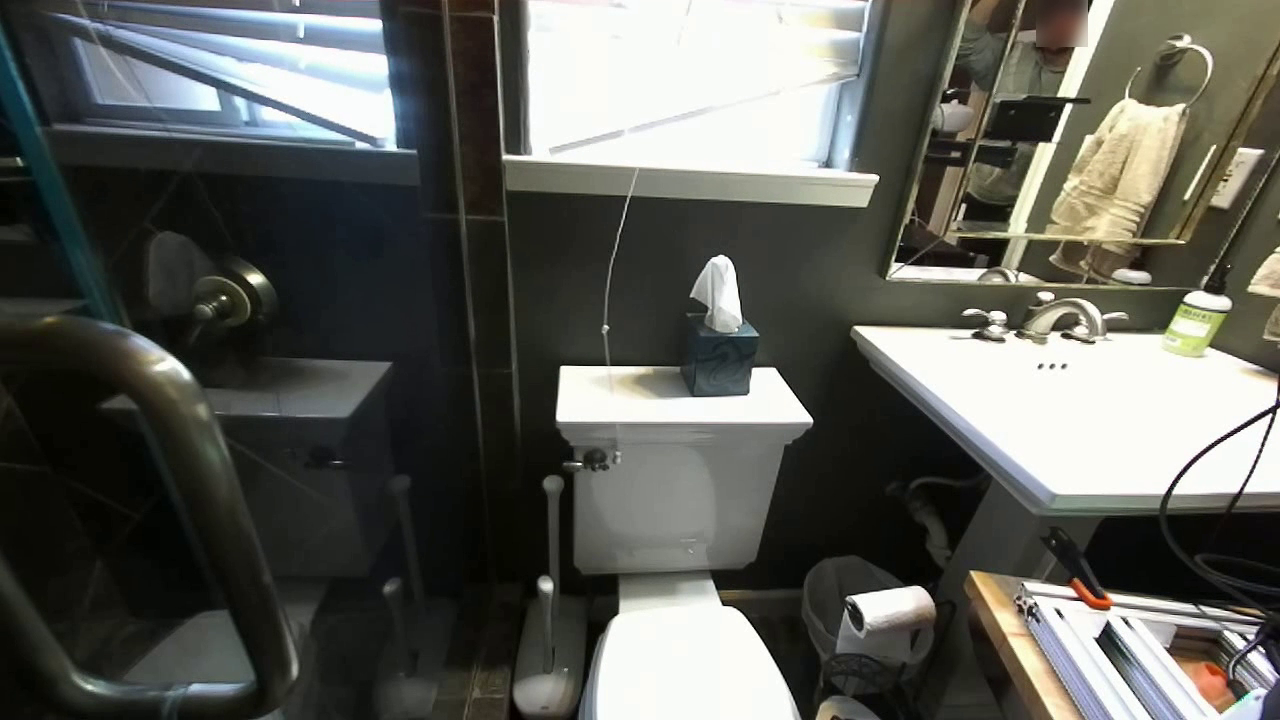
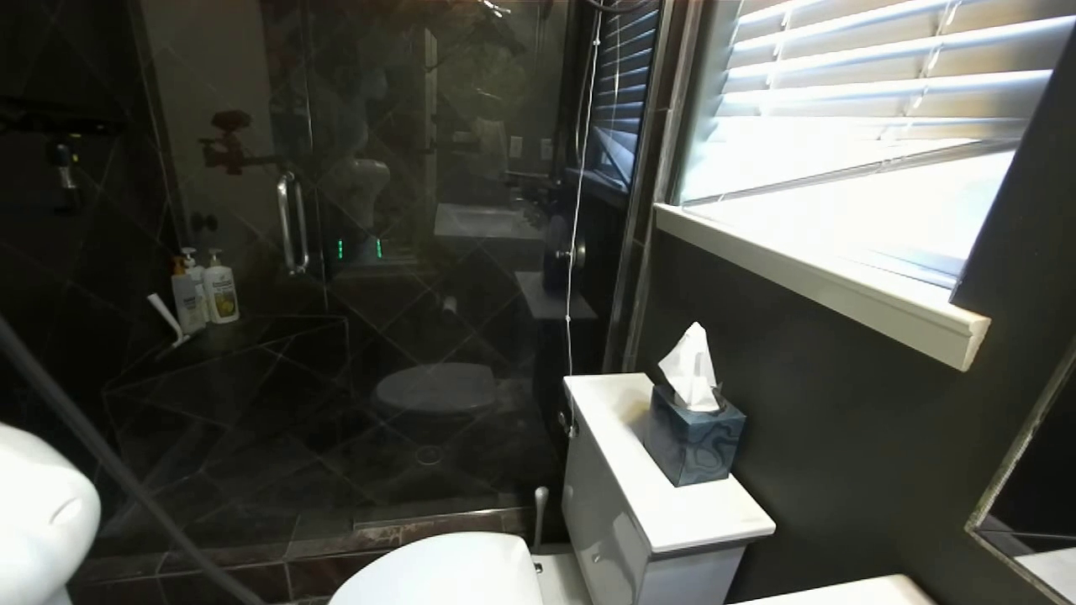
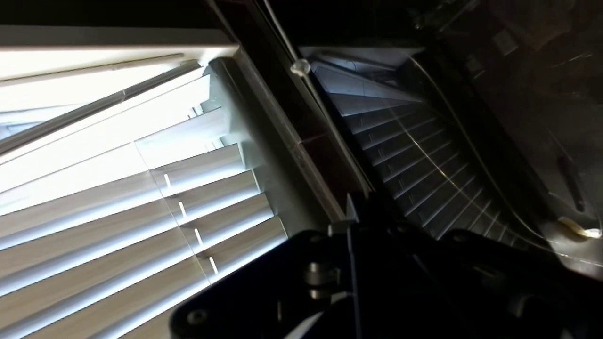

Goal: Open the blinds

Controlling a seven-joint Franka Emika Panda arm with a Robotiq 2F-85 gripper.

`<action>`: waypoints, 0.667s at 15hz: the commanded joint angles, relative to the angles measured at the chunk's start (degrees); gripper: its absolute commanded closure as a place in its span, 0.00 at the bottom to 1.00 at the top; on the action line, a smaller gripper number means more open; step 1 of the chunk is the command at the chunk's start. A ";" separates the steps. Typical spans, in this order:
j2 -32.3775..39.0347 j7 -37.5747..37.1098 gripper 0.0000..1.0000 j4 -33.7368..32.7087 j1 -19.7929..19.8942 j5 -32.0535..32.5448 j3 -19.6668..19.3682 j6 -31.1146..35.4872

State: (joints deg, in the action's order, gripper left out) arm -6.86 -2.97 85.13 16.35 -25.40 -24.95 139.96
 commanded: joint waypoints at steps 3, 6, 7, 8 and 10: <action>0.33 0.43 0.99 -0.53 0.62 -0.33 0.24 -0.67; -0.52 3.73 1.00 0.80 -0.33 -1.48 0.57 -3.07; -1.05 5.33 1.00 1.45 -0.64 -0.92 0.88 -4.74; -1.11 6.26 1.00 1.95 -0.62 0.55 1.25 -5.16; -0.94 7.49 1.00 3.17 -0.56 3.67 2.24 -5.15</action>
State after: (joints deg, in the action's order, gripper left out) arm -6.97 2.21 85.25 16.38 -24.68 -24.58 137.62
